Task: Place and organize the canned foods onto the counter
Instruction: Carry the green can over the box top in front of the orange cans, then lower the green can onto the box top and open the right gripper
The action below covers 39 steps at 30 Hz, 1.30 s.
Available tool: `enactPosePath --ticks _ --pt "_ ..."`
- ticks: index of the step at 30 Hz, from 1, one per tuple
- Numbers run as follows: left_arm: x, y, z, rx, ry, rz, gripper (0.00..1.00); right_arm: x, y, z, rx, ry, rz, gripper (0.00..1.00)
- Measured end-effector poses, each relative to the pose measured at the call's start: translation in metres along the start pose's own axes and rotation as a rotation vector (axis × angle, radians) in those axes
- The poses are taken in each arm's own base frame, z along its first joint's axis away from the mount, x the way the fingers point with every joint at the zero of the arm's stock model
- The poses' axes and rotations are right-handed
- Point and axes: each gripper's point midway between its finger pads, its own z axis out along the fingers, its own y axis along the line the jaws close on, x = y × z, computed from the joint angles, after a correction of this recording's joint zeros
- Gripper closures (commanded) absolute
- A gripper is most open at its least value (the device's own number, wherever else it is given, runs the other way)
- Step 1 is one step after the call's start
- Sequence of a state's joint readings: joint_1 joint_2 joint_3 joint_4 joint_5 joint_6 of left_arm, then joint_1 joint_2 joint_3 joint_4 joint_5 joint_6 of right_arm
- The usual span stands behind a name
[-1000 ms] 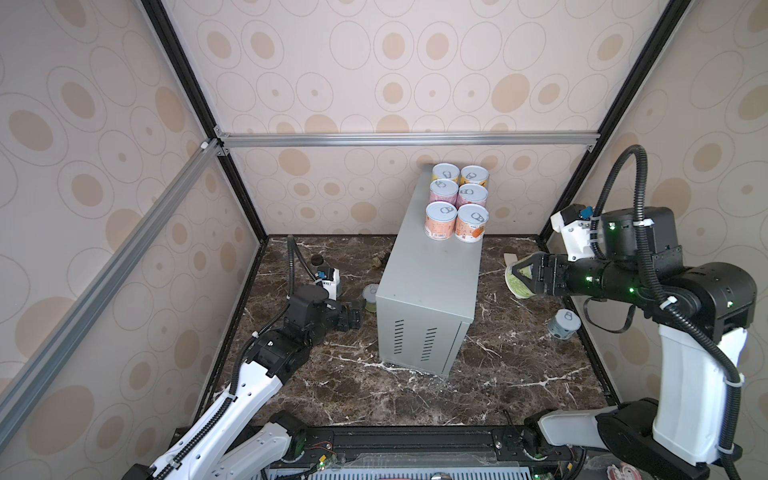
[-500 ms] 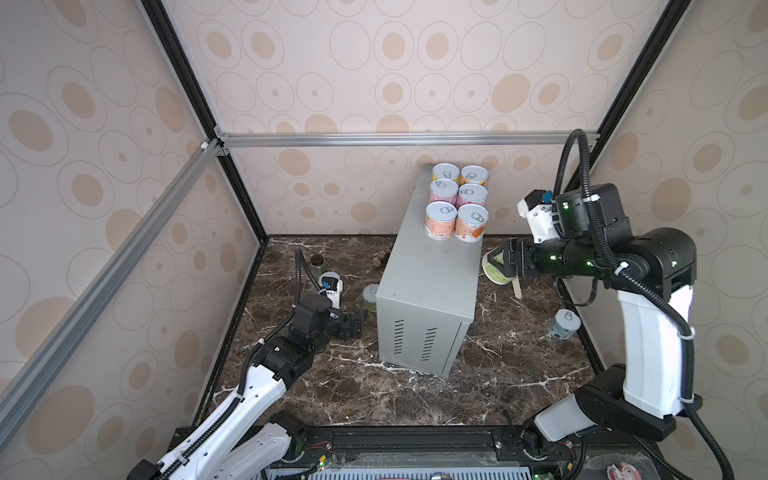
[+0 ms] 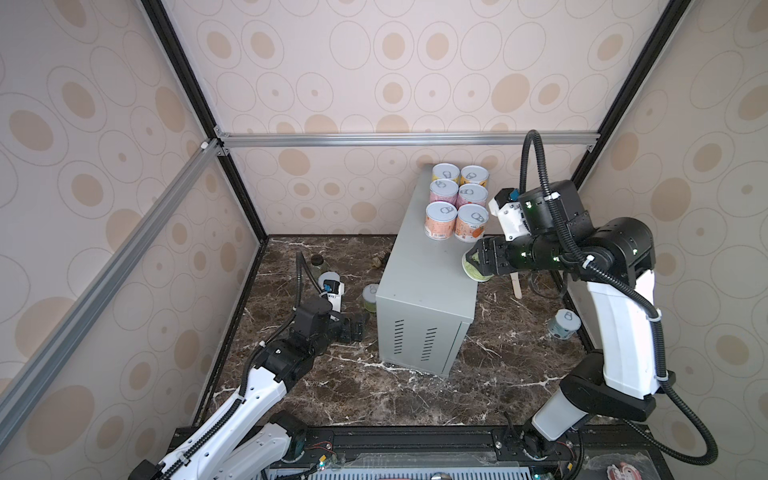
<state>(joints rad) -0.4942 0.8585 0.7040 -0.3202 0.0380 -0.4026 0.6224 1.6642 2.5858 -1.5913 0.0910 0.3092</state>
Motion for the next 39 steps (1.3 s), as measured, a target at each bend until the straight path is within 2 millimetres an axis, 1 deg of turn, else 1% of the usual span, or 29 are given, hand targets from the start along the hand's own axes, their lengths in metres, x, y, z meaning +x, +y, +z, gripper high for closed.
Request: enactPosePath --ticks 7,13,21,32,39 --pt "-0.002 -0.001 -0.002 0.012 -0.015 -0.002 0.01 -0.004 0.008 0.017 0.039 0.009 -0.037 0.52" --pt "-0.001 -0.002 -0.002 0.018 -0.013 -0.003 0.01 -0.003 0.012 0.033 0.081 0.031 -0.067 0.52" --pt "-0.002 -0.004 -0.003 0.03 -0.016 -0.004 0.01 -0.005 0.007 0.035 0.117 0.023 -0.073 0.51" --pt "-0.002 -0.003 -0.003 0.038 -0.016 -0.009 0.01 -0.004 0.007 0.043 0.127 0.039 -0.079 0.33" --pt "-0.002 -0.003 -0.003 0.039 -0.015 -0.01 0.01 -0.003 0.008 0.045 0.122 0.045 -0.084 0.19"
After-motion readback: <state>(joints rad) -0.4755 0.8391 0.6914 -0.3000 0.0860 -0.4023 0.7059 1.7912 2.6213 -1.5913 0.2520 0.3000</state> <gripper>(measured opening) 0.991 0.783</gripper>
